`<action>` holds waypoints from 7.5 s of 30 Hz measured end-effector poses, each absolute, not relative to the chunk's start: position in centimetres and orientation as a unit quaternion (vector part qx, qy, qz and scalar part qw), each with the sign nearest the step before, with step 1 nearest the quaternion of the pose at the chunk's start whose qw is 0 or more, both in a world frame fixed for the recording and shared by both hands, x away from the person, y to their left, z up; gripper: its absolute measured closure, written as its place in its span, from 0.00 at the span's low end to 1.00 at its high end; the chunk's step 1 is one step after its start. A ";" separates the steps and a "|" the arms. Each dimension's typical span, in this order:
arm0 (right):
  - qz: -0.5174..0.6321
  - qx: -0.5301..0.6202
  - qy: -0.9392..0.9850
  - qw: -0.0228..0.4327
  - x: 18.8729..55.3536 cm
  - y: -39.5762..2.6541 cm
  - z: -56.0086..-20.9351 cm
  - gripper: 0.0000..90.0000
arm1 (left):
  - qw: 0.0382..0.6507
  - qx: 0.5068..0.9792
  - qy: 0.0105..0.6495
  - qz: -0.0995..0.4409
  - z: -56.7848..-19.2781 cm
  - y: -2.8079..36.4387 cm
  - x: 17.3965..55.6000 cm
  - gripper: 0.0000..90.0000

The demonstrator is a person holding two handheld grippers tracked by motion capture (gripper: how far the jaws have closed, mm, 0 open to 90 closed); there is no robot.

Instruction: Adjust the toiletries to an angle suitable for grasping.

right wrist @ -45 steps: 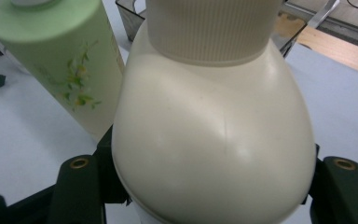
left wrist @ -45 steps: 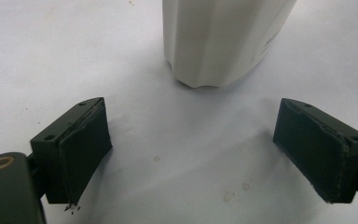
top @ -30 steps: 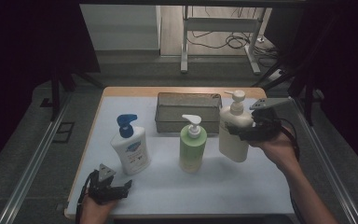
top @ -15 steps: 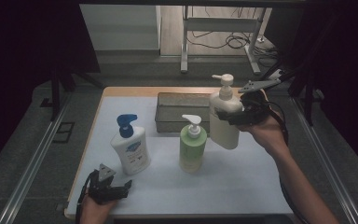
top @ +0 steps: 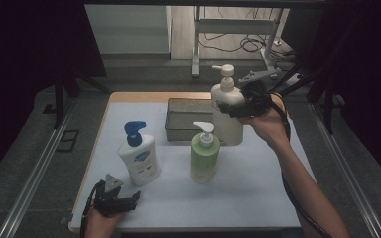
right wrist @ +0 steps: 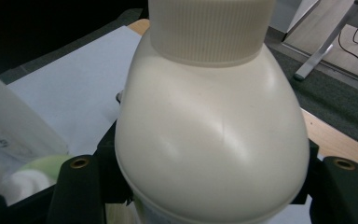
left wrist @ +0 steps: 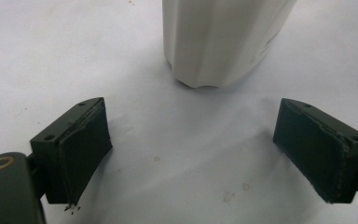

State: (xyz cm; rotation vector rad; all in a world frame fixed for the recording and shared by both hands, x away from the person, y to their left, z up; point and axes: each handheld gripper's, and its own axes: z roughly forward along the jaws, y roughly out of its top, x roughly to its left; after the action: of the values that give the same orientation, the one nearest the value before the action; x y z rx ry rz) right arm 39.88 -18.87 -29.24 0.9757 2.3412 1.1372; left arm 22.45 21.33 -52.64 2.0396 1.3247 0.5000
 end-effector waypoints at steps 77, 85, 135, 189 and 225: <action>0.399 0.367 0.819 0.187 48.1 -13.1 -37.8 0.40 | 0.323 0.777 0.506 0.188 -52.6 21.3 22.5 0.11; 0.391 0.371 0.824 0.176 47.8 -13.2 -39.1 0.40 | 0.322 0.778 0.506 0.188 -52.6 21.3 22.5 0.11; 0.421 0.364 0.817 0.147 44.6 -19.1 -39.2 0.47 | 0.321 0.778 0.505 0.189 -52.6 21.3 22.5 0.11; 0.360 0.409 0.832 0.107 49.1 -15.8 -45.8 0.99 | 0.322 0.778 0.506 0.188 -52.6 21.3 22.5 0.11; 0.366 0.396 0.838 0.086 50.5 -12.7 -46.2 0.98 | 0.322 0.778 0.506 0.188 -52.6 21.3 22.5 0.11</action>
State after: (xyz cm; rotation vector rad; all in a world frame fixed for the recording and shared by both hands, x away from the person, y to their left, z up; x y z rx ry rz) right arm 50.51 -12.66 -46.17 1.1794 2.4973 1.0916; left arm 22.48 21.34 -52.61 2.0425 1.3274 0.4940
